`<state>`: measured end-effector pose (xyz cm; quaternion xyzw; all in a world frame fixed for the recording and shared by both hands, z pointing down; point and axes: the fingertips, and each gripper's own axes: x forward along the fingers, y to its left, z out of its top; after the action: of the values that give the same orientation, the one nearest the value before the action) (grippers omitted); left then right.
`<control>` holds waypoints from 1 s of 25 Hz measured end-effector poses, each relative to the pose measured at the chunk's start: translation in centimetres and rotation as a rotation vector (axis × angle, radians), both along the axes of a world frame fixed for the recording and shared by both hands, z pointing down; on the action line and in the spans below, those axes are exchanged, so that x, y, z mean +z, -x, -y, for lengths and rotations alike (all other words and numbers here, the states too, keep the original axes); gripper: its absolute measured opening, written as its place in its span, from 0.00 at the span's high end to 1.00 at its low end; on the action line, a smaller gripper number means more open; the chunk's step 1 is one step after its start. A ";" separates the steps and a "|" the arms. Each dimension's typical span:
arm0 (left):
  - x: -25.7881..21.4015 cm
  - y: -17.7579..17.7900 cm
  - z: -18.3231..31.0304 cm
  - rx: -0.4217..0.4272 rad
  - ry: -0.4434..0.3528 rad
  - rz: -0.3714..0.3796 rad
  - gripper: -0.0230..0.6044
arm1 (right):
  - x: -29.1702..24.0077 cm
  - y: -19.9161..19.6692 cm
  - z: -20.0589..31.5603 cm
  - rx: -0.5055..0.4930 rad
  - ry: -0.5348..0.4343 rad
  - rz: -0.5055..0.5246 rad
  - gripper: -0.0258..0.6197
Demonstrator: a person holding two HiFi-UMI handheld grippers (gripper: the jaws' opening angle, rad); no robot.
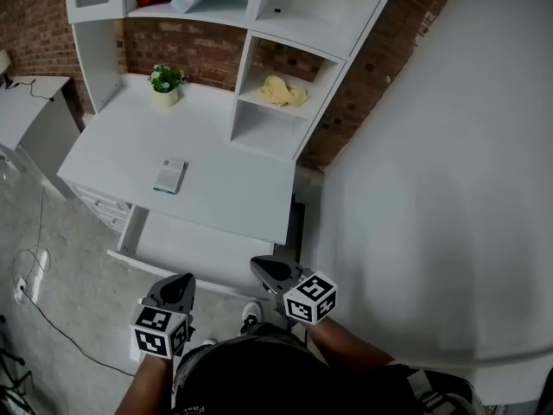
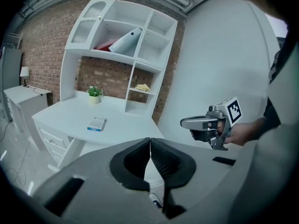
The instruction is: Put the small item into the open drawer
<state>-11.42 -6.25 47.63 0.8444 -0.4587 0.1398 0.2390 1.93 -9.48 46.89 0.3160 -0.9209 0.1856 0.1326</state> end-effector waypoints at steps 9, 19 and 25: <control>-0.5 -2.1 6.1 -0.079 -0.021 0.044 0.93 | 1.5 -3.5 4.9 -0.015 0.023 0.053 0.95; 0.7 -3.5 10.8 -0.023 -0.022 0.090 0.93 | 2.4 -4.1 5.4 0.001 0.032 0.061 0.95; 0.9 -1.7 13.4 0.015 -0.027 0.099 0.93 | 1.9 -2.7 7.1 0.081 0.046 0.066 0.95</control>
<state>-9.70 -19.67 48.57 0.8430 -0.4654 0.1772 0.2035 4.61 -16.62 48.77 0.3435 -0.9067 0.2223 0.1019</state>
